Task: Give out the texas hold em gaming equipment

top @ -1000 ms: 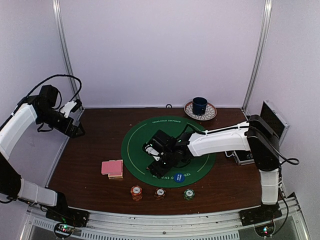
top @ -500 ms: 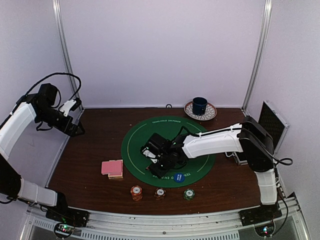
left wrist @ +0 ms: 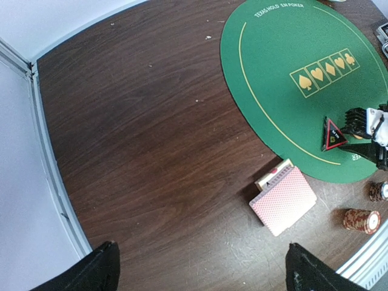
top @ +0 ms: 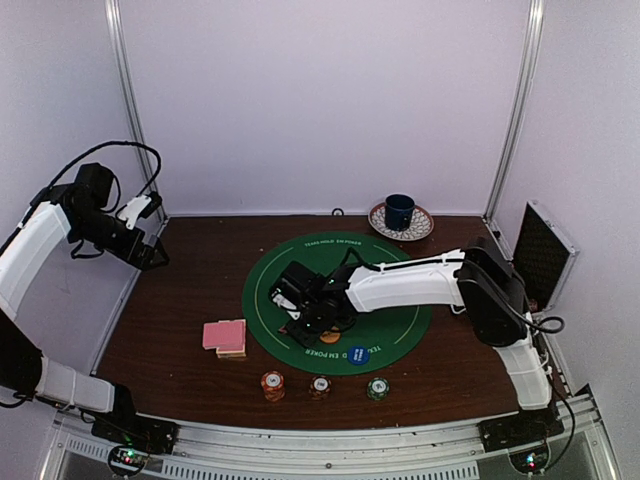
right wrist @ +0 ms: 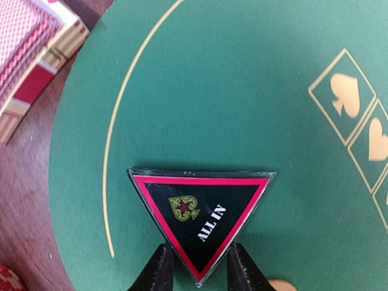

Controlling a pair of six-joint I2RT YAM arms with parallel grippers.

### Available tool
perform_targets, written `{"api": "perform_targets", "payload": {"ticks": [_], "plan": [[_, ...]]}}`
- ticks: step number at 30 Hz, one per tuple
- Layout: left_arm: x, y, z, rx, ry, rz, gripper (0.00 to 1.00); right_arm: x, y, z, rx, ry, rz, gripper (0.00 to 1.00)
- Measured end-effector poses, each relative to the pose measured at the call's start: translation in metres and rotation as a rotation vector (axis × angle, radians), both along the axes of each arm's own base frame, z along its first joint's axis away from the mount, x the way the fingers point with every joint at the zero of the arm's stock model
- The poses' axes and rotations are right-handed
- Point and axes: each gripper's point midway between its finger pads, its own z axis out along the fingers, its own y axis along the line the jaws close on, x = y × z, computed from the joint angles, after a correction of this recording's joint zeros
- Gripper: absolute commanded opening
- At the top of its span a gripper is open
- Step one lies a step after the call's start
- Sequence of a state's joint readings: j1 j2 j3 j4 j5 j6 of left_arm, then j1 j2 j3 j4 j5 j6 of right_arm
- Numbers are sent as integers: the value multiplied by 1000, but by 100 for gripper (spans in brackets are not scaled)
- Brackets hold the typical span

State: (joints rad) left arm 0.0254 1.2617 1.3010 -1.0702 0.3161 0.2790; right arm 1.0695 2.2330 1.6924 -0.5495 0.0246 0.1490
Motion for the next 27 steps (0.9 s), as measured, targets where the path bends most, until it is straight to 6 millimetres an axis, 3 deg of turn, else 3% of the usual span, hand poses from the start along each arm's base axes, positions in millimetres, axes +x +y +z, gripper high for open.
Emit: {"api": "perform_targets", "payload": {"ticks": [9,20,23,27], "plan": [[0,-1,0,-5,1,-4,97,31,32,2,27,-38,-4,27],[-1,-4,1,-23,0,-15,97,88,62,4,100,-87,-59,26],[-1,-6,2,-30,0,-19,98,98,68,4,118,-95,-61,28],[-2,-7,2,-38,0,-24,98,104,74,5,132,-102,-62,40]]}}
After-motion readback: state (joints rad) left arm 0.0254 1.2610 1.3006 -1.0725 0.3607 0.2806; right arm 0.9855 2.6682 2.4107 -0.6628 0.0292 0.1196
